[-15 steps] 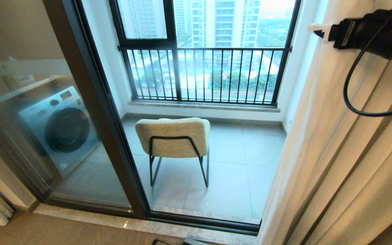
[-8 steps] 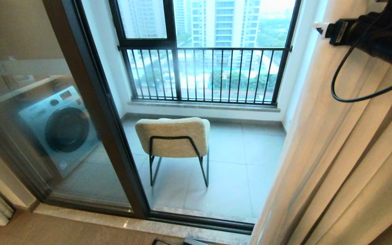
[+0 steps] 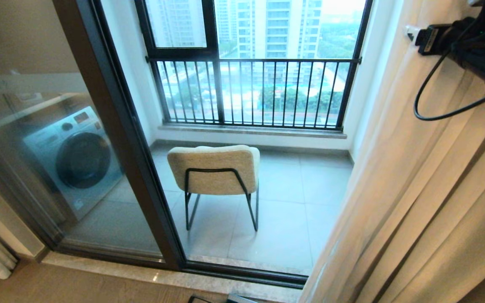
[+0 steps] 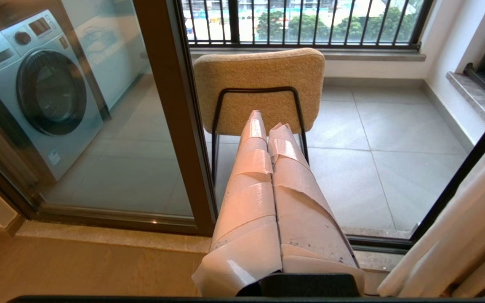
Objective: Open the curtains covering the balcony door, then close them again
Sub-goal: Close the inner curtains on both sides
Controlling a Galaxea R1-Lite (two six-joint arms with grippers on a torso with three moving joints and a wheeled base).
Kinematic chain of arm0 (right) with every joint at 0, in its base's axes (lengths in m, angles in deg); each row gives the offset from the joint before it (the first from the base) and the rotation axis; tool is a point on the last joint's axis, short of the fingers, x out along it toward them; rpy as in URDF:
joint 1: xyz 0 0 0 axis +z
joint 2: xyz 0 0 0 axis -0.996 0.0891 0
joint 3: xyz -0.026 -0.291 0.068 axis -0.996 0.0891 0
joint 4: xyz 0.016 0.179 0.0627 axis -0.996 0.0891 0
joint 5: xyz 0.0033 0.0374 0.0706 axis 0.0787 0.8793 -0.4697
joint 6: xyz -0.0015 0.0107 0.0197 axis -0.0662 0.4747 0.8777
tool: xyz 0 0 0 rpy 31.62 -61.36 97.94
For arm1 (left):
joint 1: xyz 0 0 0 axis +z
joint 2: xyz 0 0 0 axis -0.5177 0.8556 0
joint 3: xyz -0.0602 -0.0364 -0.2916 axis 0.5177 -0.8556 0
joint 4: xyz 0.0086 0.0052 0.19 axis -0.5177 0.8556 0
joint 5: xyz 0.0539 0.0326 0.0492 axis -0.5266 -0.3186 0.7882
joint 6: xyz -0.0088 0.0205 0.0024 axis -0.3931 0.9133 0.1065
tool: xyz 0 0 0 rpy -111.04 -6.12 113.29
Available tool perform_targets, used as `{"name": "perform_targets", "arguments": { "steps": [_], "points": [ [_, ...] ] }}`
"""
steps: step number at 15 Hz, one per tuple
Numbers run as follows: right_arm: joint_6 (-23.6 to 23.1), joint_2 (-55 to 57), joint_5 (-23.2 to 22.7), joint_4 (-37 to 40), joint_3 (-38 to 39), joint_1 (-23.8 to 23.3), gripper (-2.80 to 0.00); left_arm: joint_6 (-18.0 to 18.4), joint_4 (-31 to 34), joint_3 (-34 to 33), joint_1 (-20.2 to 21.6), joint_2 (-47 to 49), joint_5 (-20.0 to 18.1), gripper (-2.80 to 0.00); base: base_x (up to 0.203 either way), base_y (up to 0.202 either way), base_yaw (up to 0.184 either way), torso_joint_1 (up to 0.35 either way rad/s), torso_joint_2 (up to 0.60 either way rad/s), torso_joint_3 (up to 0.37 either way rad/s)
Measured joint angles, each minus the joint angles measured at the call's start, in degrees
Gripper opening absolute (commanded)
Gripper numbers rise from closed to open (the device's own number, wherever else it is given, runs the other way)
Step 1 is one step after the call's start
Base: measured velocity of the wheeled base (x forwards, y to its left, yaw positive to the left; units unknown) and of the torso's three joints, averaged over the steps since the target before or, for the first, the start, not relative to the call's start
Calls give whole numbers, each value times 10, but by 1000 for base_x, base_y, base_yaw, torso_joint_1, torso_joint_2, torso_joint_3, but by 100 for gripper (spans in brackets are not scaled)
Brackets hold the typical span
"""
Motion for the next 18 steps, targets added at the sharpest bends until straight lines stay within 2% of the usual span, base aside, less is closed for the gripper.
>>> {"name": "perform_targets", "arguments": {
  "steps": [10,18],
  "points": [
    [0,-21,-1,-8,4,-50,-280,0,0,0,0,0,0,-280,0,0,0,0,0,0],
    [0,-40,10,-10,19,-56,-280,0,0,0,0,0,0,-280,0,0,0,0,0,0]
  ]
}}
